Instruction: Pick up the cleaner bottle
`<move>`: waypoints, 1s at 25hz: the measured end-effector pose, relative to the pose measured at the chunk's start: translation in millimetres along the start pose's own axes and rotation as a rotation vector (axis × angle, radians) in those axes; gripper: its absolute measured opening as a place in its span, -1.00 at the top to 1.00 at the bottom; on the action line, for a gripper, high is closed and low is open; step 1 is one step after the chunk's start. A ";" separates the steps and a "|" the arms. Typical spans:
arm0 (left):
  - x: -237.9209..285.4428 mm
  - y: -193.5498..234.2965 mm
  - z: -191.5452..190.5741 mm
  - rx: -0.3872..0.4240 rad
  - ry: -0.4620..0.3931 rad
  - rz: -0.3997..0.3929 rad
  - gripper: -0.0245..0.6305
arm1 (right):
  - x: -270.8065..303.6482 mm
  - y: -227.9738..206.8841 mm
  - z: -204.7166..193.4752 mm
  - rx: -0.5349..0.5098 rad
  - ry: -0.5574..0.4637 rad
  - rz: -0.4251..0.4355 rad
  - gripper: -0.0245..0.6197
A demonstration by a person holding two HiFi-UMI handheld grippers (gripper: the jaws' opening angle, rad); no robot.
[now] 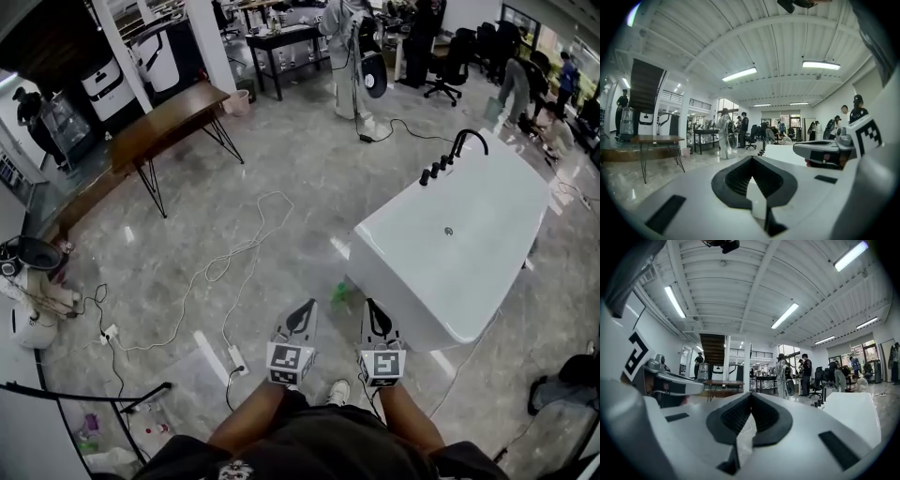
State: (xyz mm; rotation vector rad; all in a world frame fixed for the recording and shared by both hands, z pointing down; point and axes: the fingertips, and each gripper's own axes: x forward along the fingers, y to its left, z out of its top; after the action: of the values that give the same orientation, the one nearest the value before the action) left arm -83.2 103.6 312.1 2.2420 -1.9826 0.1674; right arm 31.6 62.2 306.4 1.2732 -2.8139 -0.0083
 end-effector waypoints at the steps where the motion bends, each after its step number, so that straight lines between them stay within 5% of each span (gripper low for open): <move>1: 9.2 2.2 -0.5 0.005 0.002 -0.009 0.91 | 7.6 -5.0 -4.3 -0.005 0.008 -0.007 0.87; 18: 186.3 101.8 -9.1 0.114 0.037 -0.330 0.91 | 150.9 -46.5 -20.6 0.067 0.039 -0.333 0.87; 25: 241.8 104.1 -61.9 0.116 0.091 -0.377 0.91 | 179.4 -75.4 -72.3 0.050 0.083 -0.399 0.87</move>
State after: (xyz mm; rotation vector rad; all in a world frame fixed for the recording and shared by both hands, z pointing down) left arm -155.9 -133.7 419.5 2.5785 -1.5073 0.3402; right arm -26.4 -121.0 384.8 1.7773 -2.4597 0.0957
